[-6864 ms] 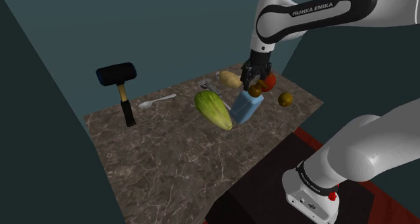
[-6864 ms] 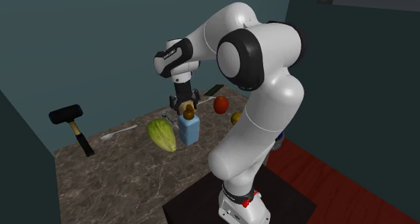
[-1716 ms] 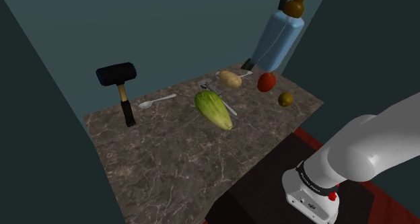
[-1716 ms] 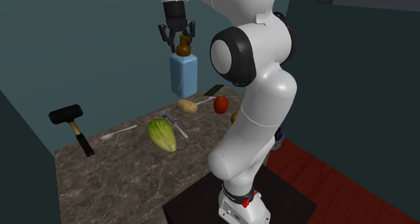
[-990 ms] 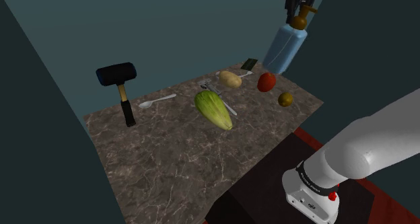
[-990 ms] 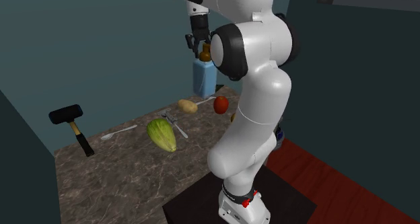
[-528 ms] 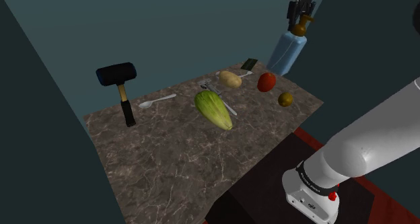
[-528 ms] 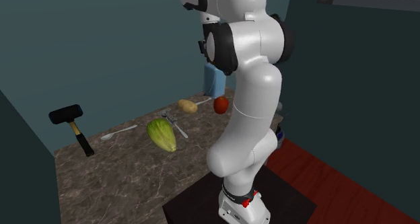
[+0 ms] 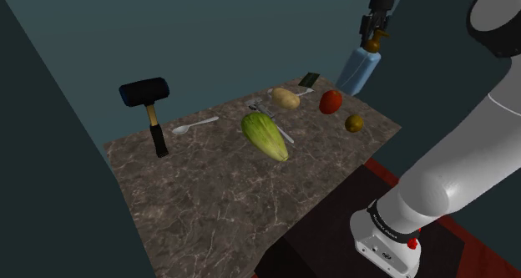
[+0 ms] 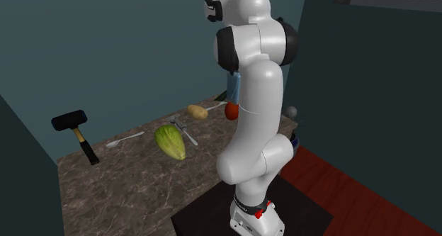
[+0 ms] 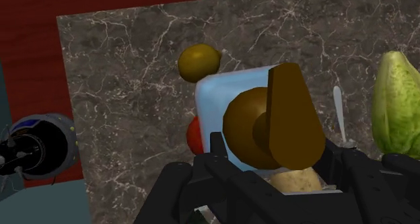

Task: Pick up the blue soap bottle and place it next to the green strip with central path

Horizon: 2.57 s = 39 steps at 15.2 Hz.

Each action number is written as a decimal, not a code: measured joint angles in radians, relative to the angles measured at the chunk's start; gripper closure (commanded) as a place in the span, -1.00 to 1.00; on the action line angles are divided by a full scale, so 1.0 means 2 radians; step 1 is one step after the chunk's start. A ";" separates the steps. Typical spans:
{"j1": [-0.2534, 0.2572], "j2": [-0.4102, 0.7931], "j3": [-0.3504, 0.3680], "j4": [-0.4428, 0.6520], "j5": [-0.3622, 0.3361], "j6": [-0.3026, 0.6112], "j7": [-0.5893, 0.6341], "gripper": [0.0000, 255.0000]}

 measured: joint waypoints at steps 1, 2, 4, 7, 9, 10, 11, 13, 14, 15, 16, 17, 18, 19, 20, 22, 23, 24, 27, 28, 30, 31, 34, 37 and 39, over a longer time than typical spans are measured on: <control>-0.006 0.012 -0.004 0.007 0.003 0.005 -0.010 1.00; -0.013 0.026 -0.009 0.017 0.006 0.009 -0.021 1.00; -0.027 0.055 -0.016 0.042 0.014 0.014 -0.042 1.00; -0.049 0.097 -0.024 0.068 0.026 0.029 -0.069 1.00; -0.068 0.131 -0.029 0.097 0.036 0.033 -0.089 1.00; -0.076 0.149 -0.030 0.116 0.041 0.032 -0.096 1.00; -0.087 0.171 -0.030 0.141 0.048 0.028 -0.105 1.00; -0.094 0.187 -0.030 0.155 0.053 0.031 -0.110 1.00; -0.094 0.188 -0.030 0.148 0.053 0.038 -0.110 1.00; -0.093 0.187 -0.030 0.140 0.053 0.046 -0.110 1.00; -0.093 0.187 -0.030 0.134 0.053 0.052 -0.110 1.00; -0.092 0.186 -0.029 0.126 0.053 0.059 -0.110 1.00; -0.092 0.187 -0.029 0.120 0.053 0.065 -0.110 1.00; -0.090 0.187 -0.029 0.113 0.053 0.072 -0.108 1.00; -0.091 0.187 -0.029 0.106 0.053 0.079 -0.109 1.00; -0.089 0.186 -0.028 0.092 0.053 0.093 -0.108 1.00; -0.089 0.189 -0.028 0.089 0.054 0.097 -0.107 1.00; -0.089 0.189 -0.028 0.084 0.054 0.103 -0.107 1.00; -0.087 0.189 -0.027 0.064 0.055 0.123 -0.105 1.00; -0.088 0.191 -0.027 0.060 0.055 0.129 -0.106 1.00; -0.087 0.193 -0.026 0.051 0.056 0.139 -0.105 1.00; -0.087 0.194 -0.026 0.050 0.056 0.141 -0.105 1.00; -0.087 0.194 -0.026 0.049 0.056 0.143 -0.105 1.00; -0.087 0.194 -0.026 0.049 0.056 0.143 -0.105 -1.00; -0.087 0.194 -0.026 0.049 0.056 0.143 -0.105 -1.00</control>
